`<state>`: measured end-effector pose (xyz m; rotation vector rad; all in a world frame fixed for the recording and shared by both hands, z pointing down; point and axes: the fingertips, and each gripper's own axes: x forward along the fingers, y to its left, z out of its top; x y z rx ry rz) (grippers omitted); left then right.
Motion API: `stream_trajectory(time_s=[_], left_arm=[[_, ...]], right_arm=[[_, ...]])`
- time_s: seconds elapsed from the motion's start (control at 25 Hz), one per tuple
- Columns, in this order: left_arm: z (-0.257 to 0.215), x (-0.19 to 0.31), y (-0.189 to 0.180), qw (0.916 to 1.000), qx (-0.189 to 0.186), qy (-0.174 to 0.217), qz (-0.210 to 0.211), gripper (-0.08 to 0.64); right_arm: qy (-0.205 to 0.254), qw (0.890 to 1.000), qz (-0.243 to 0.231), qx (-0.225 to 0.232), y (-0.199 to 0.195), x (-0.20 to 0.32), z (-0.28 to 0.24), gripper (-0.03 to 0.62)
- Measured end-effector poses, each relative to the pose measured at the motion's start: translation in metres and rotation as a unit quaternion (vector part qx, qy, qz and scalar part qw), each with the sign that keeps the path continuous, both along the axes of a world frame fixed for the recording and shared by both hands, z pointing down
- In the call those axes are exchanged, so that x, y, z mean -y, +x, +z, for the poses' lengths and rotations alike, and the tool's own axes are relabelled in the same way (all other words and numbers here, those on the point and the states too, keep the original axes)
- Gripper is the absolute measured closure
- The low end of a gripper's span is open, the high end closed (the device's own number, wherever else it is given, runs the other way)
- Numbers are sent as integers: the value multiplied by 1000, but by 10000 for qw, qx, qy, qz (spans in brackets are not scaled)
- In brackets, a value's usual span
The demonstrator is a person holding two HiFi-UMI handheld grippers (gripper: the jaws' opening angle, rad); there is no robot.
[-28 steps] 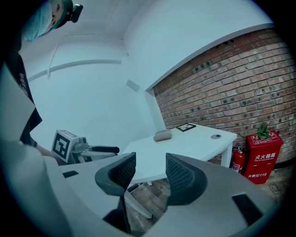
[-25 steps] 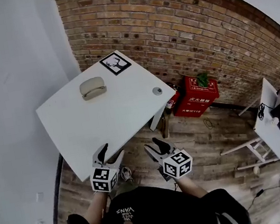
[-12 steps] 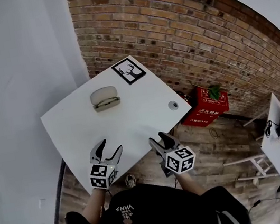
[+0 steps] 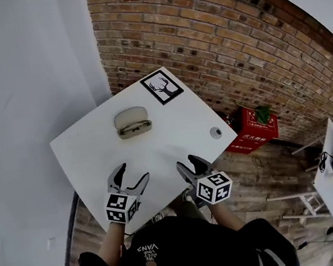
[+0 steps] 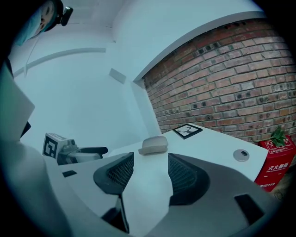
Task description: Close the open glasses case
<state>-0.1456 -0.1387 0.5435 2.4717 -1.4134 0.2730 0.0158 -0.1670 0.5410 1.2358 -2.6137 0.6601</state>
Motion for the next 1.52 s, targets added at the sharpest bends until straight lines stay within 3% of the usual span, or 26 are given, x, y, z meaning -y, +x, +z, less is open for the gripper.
stream_trajectory(time_s=[0.44,0.8,1.2,1.52], left_arm=[[6,35,-27,9969,-108,-26,-781,160],[20,83,-47,9859,-16,-175,-1662,153],[52,111,-48,9852,237,-495,-1622,120],[70,111,-61,9839,612,-667,-1538,106]], right_arm=[[-309,9966,-755,100,-29,79,20,376],[-692,9880,-1377,30,-49,155,40,378],[-1431,9717,-1864,258,-88,204,87,396],[-1937,9662,-1640,455,-116,224,115,385]])
